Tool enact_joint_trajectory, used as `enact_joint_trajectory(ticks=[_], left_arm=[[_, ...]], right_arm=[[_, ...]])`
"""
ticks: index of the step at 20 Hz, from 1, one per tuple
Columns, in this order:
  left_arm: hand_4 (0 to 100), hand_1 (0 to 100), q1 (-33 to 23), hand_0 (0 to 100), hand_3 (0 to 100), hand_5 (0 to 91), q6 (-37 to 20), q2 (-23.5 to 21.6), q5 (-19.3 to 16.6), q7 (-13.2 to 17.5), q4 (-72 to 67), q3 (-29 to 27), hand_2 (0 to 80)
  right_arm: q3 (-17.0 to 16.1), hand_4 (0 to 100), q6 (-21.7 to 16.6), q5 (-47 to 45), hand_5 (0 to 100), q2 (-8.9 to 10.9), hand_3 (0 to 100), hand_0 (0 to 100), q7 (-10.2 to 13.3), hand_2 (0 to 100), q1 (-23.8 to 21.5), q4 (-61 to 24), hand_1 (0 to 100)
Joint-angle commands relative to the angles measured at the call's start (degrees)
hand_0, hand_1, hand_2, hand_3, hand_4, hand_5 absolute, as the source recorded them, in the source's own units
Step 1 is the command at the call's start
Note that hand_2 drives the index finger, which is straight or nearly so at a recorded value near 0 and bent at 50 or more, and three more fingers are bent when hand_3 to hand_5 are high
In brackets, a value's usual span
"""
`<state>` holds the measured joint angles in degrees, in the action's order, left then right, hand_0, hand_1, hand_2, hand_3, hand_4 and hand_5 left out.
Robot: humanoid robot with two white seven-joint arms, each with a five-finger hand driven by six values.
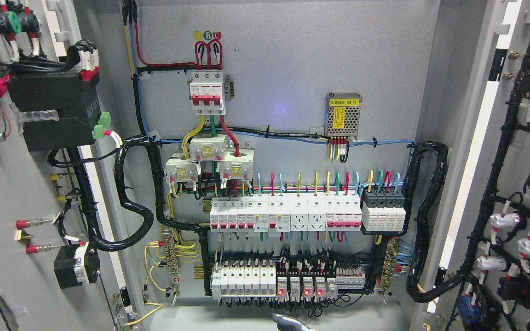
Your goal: Open door with both hands
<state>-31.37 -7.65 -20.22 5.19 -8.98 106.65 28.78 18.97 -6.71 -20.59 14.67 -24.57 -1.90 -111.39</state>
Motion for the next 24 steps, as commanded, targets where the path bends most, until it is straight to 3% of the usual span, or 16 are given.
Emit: enact_joint_trajectory(ticks=[1,9,14,19,24], left_arm=[[0,0,0.25,0,0,0.0,-1.48,-1.76,1.75,0.01,11.64,1.99,0.0],[0,0,0.95,0,0,0.0,-5.52,-0.61,2.55,0.01,13.84,1.20,0.0],[0,0,2.45,0,0,0.0,-11.59,0.88,2.55,0.01,13.93,0.05,0.0],[0,0,3.77,0,0,0.0,-14.14,3.25,2.63,0.01,13.93,-2.76,0.0],[0,0,6.66,0,0,0.0,-15.54,3.43,2.81,0.01,13.93,-3.20,0.0]], right_arm=[[-3.94,0,-0.40,-0.42,0,2.65,0,19,0.05,0,-8.02,-8.40,0],[-5.00,0,-8.39,-0.50,0,2.12,0,19,1.10,0,-12.24,-8.31,0],[-7.01,0,-11.48,-0.50,0,0.01,0,19,6.98,0,-15.23,-8.31,0],[-11.76,0,-15.69,-0.59,0,-2.19,0,19,8.48,0,-15.58,-7.35,0],[-16.24,0,-16.84,-3.22,0,-2.36,0,19,8.39,0,-15.58,-6.91,0]])
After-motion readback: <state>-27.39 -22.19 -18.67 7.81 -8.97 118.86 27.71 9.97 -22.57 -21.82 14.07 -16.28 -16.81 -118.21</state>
